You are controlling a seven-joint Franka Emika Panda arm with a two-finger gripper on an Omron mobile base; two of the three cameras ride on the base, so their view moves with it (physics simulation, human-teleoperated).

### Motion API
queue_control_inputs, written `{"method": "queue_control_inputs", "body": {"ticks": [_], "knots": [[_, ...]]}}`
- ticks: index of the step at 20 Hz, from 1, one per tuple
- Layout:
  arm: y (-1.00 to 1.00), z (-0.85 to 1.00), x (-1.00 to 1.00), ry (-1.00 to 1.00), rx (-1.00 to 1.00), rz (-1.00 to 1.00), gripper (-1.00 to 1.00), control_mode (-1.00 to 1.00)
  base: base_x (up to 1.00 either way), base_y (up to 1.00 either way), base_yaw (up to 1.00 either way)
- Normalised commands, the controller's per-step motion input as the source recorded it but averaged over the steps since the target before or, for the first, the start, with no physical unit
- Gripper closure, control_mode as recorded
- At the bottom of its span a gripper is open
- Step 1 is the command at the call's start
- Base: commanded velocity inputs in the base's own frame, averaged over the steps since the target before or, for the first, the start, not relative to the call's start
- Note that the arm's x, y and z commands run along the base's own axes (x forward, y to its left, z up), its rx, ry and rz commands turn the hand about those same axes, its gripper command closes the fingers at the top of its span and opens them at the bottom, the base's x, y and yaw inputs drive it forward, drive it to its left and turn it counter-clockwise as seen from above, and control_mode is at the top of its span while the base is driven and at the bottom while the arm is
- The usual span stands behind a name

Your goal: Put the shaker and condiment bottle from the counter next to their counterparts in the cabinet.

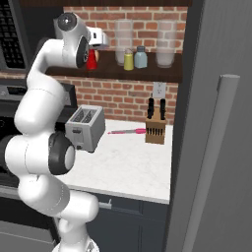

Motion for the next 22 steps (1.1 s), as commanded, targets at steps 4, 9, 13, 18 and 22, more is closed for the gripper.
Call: {"method": "queue_control_inputs", "body": {"ticks": [4, 9, 13, 18, 22], "knots": [[0.00, -0.17, 0.35, -0.06, 0.00, 0.00, 1.00, -1.00, 0.00, 0.00, 0.00], [0.00, -0.16, 0.37, -0.03, 0.00, 0.00, 1.00, -1.00, 0.00, 0.00, 0.00], [0.00, -0.11, 0.39, 0.00, 0.00, 0.00, 1.00, -1.00, 0.00, 0.00, 0.00], [0.00, -0.18, 0.35, 0.00, 0.04, 0.00, 1.00, -1.00, 0.00, 0.00, 0.00], [0.00, -0.22, 0.27, 0.00, 0.07, 0.00, 1.00, -1.00, 0.00, 0.00, 0.00]]}}
